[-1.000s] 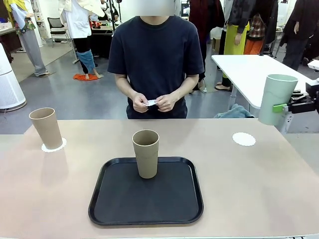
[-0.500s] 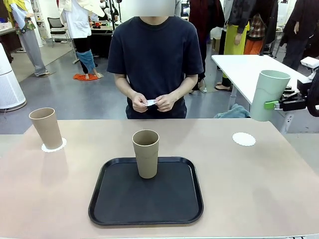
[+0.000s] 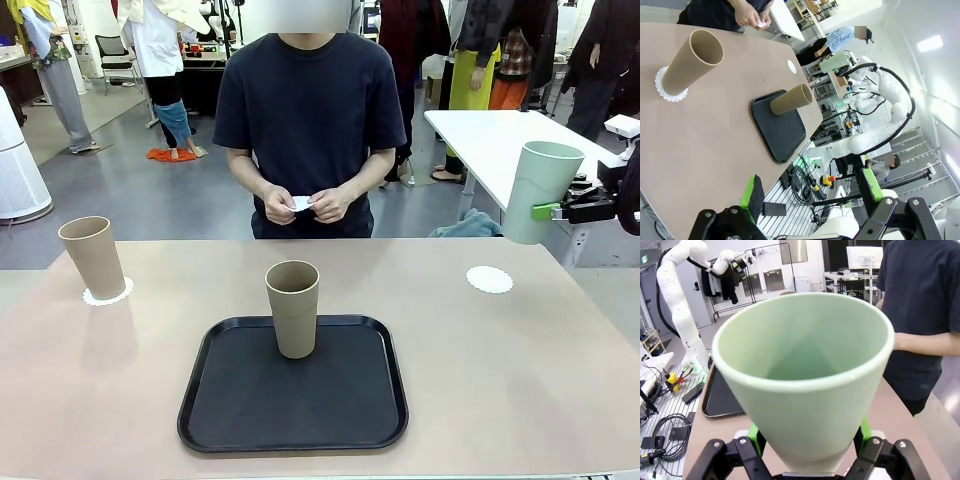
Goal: Place coasters on the table and set cups on them.
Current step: Take one Reusable plastic cup from the Flat Tray and place it on a coaster set by the human.
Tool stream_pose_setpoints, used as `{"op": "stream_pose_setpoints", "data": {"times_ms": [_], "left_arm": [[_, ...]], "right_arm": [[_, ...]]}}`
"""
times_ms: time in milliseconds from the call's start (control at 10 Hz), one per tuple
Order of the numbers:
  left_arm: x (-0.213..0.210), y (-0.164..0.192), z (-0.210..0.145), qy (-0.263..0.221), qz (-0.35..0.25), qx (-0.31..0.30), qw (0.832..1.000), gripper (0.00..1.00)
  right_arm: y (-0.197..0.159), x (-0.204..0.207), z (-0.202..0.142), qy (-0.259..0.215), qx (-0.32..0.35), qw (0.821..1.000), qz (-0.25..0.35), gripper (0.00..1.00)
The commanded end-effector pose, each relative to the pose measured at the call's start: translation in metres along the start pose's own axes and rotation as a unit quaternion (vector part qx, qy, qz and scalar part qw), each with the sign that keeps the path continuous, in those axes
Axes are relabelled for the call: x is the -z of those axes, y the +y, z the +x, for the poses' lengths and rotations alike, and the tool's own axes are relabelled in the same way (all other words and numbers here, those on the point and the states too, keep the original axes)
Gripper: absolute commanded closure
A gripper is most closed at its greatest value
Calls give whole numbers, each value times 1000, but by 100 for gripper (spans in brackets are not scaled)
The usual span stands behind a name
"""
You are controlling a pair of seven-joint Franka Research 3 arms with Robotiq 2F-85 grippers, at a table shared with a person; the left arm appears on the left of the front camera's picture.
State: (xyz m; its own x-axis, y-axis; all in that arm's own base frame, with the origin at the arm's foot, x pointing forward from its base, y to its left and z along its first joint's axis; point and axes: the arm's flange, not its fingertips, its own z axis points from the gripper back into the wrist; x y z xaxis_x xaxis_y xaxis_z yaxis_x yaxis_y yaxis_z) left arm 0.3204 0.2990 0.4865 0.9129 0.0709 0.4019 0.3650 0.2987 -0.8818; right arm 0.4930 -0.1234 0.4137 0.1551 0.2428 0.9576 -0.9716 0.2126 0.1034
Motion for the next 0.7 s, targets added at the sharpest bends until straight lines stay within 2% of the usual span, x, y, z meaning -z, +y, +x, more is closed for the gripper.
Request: {"op": "stream_pose_setpoints", "data": {"times_ms": [0, 400, 600], "left_arm": [[-2, -2, 0, -3, 4, -4, 1000, 0], [-2, -2, 0, -3, 4, -4, 1000, 0], [-2, -2, 0, -3, 4, -4, 1000, 0]], "right_arm": [[-26, 10, -22, 9, -13, 1000, 14, 17], [-72, 37, -60, 21, -59, 998, 24, 17], [-82, 43, -73, 39, -52, 998, 20, 17]]}}
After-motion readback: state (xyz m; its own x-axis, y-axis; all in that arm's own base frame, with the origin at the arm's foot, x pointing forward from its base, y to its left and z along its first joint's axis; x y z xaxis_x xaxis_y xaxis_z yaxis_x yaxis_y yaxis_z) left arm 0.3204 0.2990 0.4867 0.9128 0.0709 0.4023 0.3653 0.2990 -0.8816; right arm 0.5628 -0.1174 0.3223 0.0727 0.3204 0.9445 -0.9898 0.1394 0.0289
